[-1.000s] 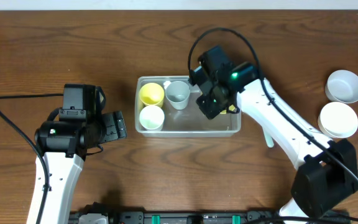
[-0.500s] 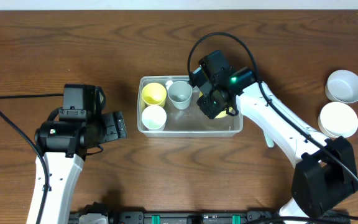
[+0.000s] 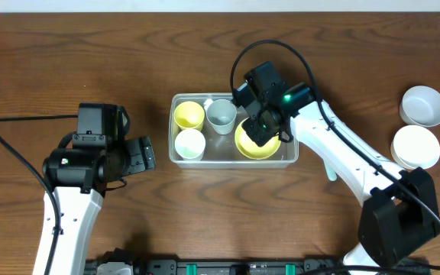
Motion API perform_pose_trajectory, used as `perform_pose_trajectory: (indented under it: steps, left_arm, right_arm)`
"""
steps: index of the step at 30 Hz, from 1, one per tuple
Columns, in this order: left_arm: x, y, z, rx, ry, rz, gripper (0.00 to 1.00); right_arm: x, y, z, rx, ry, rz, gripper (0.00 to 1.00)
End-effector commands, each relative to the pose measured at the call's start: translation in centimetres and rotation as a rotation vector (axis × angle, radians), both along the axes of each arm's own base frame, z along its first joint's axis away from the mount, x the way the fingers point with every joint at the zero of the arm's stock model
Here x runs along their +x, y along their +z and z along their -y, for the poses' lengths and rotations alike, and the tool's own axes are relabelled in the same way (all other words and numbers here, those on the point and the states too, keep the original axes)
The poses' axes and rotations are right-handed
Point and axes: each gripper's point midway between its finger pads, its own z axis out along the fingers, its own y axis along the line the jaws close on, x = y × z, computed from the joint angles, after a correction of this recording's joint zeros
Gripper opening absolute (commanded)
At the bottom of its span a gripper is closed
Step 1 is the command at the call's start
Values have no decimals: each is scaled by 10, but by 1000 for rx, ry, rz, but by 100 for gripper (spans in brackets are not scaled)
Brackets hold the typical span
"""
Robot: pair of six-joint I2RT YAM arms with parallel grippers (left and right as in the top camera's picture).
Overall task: Pack container
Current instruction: 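Lower the yellow bowl into the container's right side and release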
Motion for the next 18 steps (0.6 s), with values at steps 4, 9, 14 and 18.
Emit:
perform_pose_trajectory:
  steps: [4,9,14,18]
  left_arm:
    - [0,0,-1,-6,12,1,87]
    - [0,0,-1,-7,12,1,87]
    - [0,0,-1,-6,12,1,87]
    - [0,0,-1,-6,12,1,87]
  right_arm:
    - [-6,-14,4,-18,-5,-21,1]
    - [-6,-35,12,-40,-24,-14,1]
    - [2,-53,28,-101,-71,12,1]
    - [20,-59,42,-167,-143,73,1]
